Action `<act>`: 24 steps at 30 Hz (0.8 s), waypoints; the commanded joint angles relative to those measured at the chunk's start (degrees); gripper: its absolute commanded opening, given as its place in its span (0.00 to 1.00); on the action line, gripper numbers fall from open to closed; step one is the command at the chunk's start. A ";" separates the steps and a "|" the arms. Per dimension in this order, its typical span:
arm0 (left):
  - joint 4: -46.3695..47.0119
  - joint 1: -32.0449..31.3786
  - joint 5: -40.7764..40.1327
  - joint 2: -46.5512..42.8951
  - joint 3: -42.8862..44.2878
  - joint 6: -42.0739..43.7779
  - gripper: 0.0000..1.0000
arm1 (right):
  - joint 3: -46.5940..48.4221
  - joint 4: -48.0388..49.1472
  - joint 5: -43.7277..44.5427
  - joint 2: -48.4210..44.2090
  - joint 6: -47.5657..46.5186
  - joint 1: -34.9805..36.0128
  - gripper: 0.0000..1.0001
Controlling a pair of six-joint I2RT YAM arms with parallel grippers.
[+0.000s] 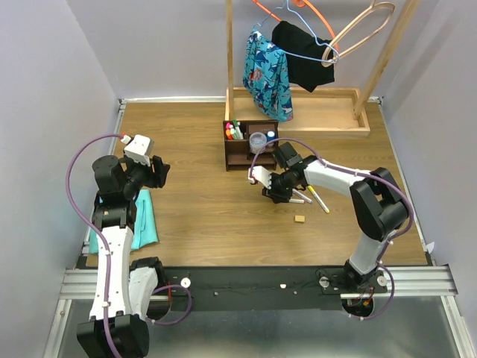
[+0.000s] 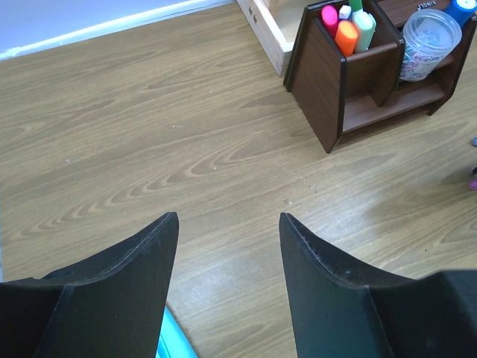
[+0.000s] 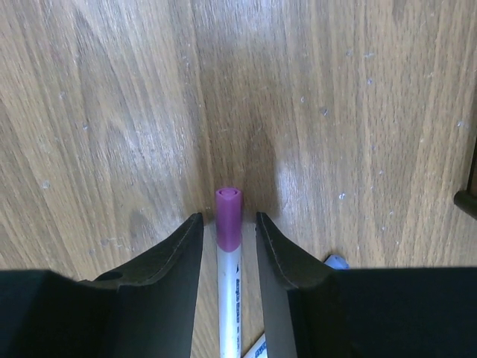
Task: Sort the stationery into containers
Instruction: Pick up the pen from the center of the board.
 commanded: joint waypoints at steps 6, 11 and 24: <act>1.19 0.55 1.95 0.40 -0.25 0.02 0.65 | -0.25 -0.16 0.41 4.03 -0.99 1.02 0.10; 1.45 0.46 2.39 0.66 0.10 0.02 0.65 | 9.04 -8.59 -7.13 -0.36 3.72 1.02 0.01; -1.53 0.55 8.28 6.10 6.77 2.74 0.65 | 28.08 28.70 -23.06 -5.46 41.53 0.32 0.01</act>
